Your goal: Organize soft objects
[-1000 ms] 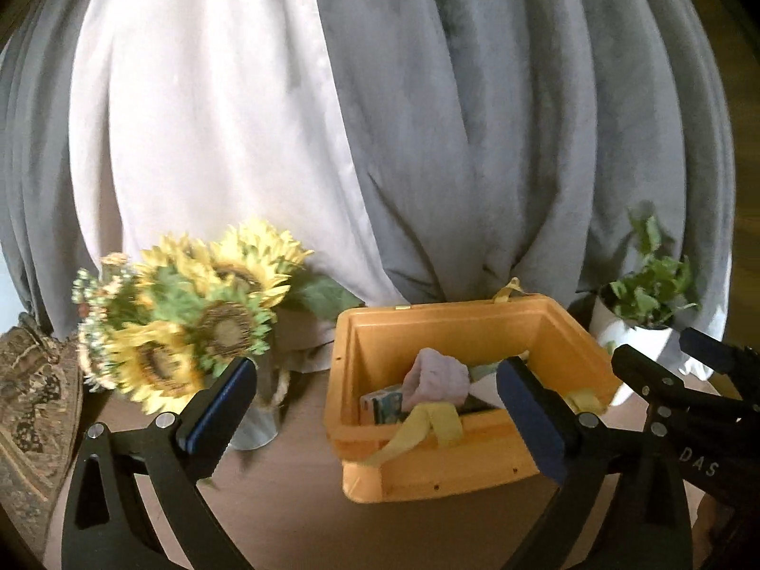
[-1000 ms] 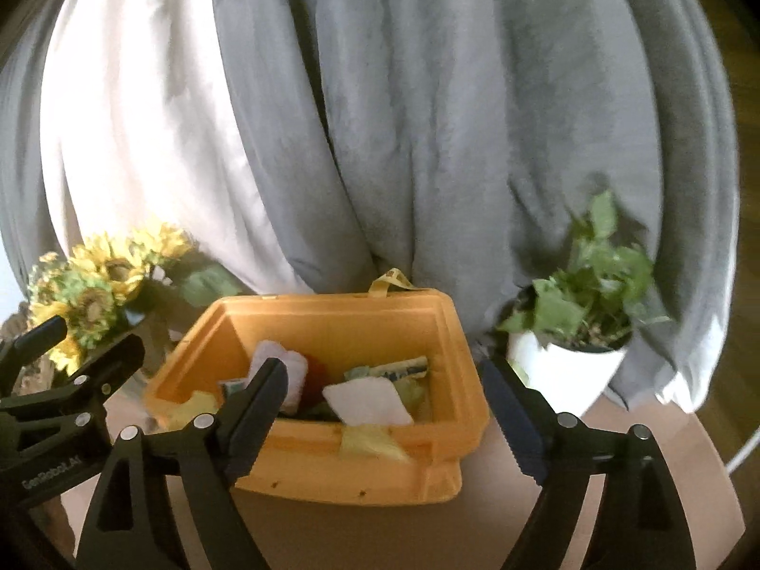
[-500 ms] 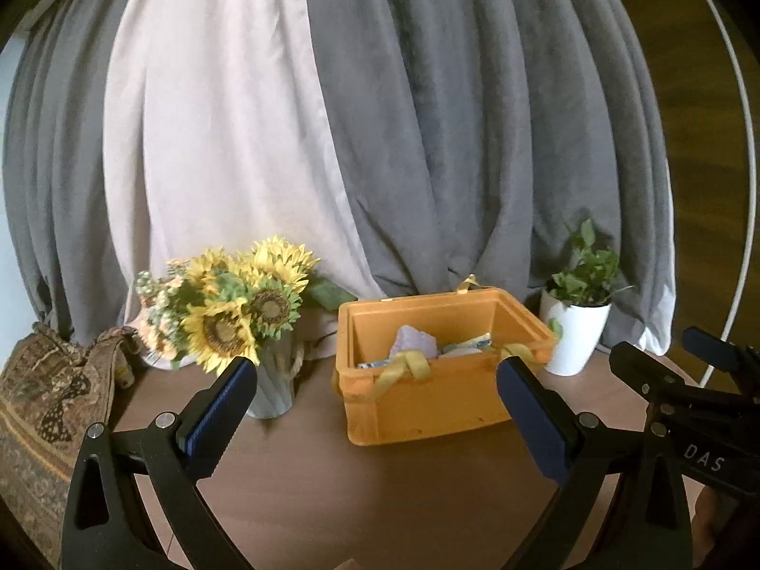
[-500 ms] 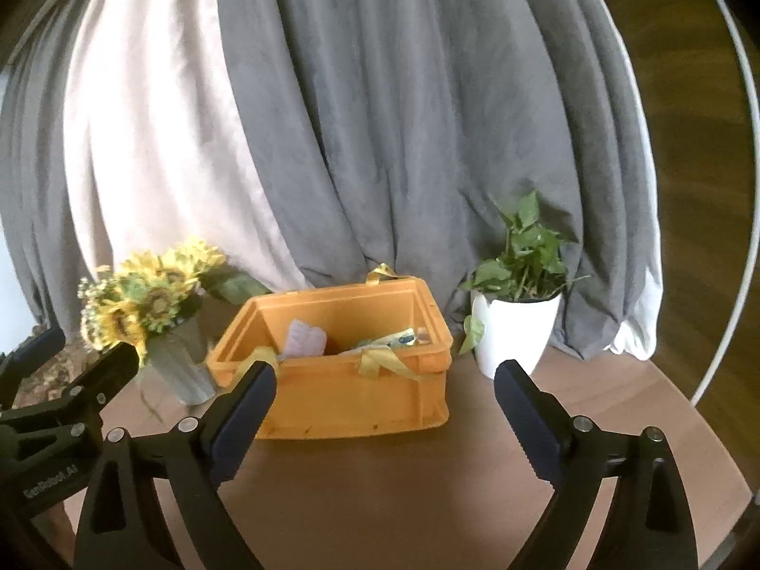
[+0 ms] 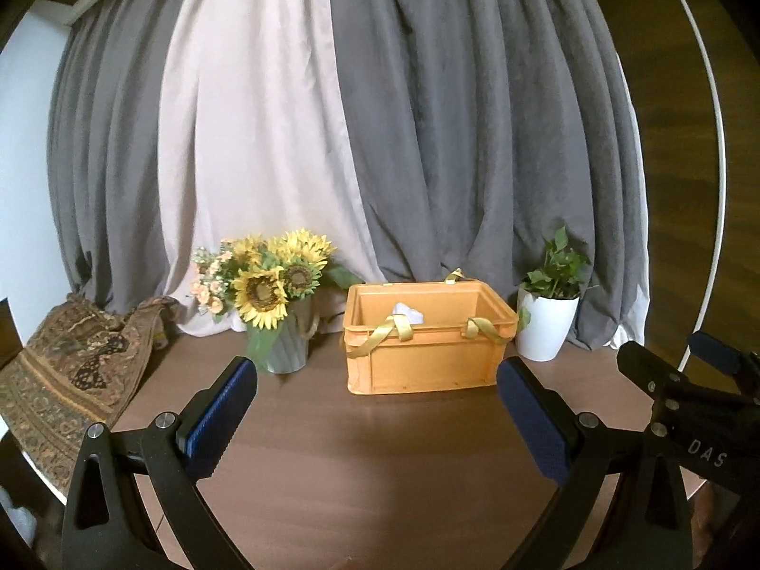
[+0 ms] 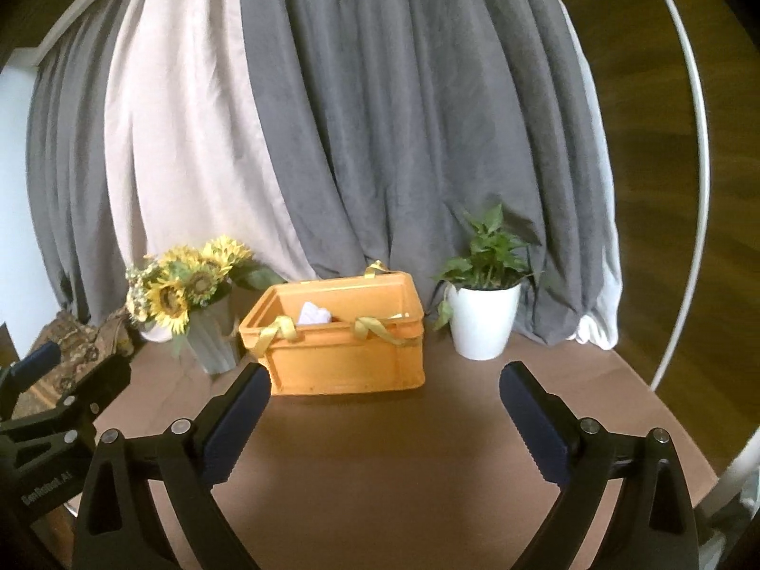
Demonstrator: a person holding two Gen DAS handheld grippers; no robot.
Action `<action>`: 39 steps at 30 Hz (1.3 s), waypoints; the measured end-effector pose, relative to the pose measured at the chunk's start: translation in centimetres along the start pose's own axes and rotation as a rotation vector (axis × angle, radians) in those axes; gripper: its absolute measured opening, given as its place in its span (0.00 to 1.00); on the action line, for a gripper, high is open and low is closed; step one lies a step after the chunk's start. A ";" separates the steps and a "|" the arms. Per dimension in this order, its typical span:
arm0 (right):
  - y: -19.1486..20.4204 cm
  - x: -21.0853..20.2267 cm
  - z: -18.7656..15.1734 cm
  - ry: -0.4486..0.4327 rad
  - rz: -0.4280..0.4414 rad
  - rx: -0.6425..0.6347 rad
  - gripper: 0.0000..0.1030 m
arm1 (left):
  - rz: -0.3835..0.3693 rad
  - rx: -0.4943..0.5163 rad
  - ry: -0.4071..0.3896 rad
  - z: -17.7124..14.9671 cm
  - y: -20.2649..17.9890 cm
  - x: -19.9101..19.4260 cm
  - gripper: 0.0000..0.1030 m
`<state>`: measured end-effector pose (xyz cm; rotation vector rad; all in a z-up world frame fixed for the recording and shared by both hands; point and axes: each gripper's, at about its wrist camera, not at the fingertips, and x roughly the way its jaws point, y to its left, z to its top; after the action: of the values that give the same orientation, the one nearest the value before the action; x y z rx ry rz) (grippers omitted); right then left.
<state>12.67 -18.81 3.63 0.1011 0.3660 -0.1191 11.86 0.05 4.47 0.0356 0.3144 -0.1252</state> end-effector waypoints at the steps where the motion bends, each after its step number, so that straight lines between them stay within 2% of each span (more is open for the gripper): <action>1: -0.1 -0.8 -0.3 -0.004 0.001 -0.005 0.96 | 0.000 0.000 -0.002 -0.1 0.0 -0.5 1.00; 17: -0.6 -8.4 -2.6 -0.040 -0.007 -0.034 0.96 | -0.003 0.015 -0.027 -1.8 -0.6 -7.4 1.00; 27: -1.1 -11.2 -3.6 -0.042 0.000 -0.027 0.96 | -0.008 0.020 -0.040 -2.7 -0.9 -10.5 1.00; 39: -1.5 -12.8 -4.2 -0.050 0.000 -0.029 0.96 | -0.022 0.020 -0.041 -3.2 -1.3 -12.0 1.00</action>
<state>-0.90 -18.50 4.30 0.0697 0.3174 -0.1158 -0.63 0.38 5.13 0.0494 0.2730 -0.1505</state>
